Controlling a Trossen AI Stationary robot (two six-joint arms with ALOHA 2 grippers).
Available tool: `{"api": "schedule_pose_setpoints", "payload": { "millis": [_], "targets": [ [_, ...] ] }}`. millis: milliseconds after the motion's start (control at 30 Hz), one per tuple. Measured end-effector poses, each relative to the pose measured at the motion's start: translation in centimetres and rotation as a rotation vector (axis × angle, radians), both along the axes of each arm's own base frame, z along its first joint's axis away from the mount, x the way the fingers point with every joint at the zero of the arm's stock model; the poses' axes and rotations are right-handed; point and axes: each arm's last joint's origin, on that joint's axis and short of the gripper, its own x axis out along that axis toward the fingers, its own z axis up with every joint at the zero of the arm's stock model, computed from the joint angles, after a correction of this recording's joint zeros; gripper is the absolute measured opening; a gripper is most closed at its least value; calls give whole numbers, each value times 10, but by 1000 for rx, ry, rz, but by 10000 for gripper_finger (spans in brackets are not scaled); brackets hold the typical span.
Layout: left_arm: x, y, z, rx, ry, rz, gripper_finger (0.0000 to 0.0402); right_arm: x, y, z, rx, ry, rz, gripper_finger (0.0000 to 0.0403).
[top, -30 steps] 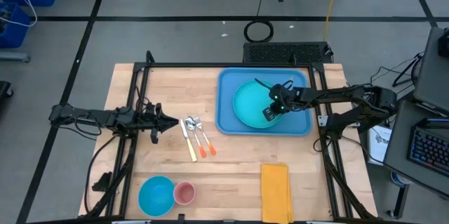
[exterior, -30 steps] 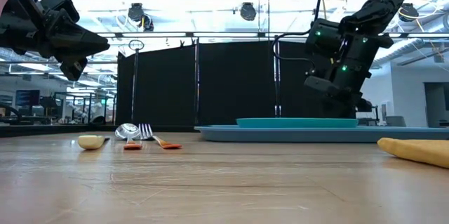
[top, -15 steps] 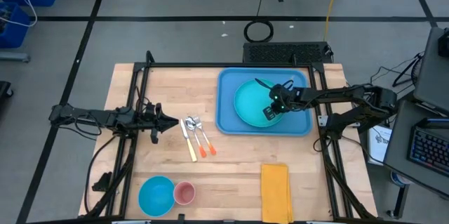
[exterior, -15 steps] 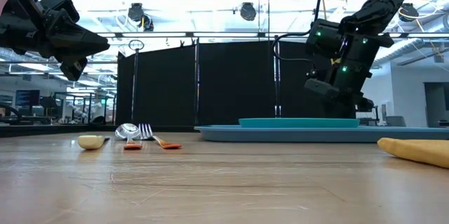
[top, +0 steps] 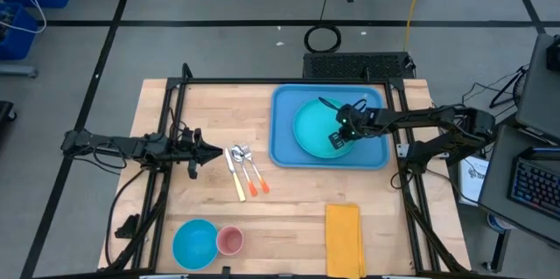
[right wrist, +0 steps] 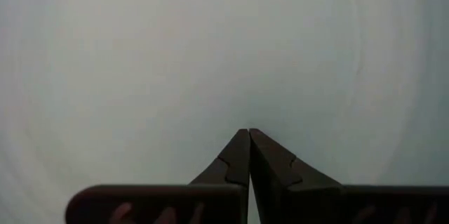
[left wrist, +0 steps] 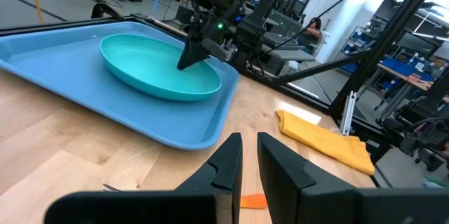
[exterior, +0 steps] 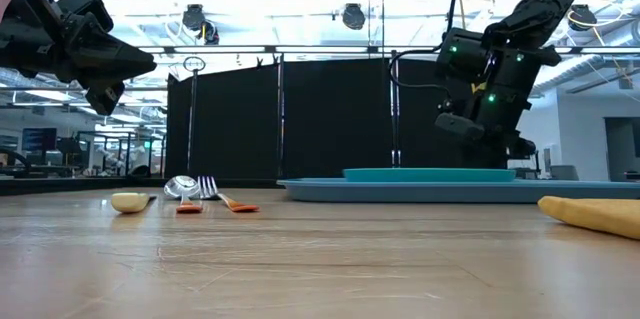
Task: Set up tray
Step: Move the light blue plate to the center of the blue tray
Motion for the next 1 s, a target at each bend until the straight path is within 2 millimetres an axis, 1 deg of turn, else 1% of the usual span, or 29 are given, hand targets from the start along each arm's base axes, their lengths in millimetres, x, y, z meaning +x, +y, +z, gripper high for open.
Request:
{"api": "schedule_pose_setpoints", "payload": {
  "millis": [233,533,833,1000],
  "targets": [
    [0,0,0,0,0,0,49,0,0,0,4,1,-11,0],
    [0,0,0,0,1,0,49,-4,1,-1,1,43,-33,0],
    [0,0,0,0,1,0,49,-1,0,1,-20,5,-4,0],
    [0,0,0,0,2,0,49,-3,1,8,-30,-22,1,18]
  ]
}}
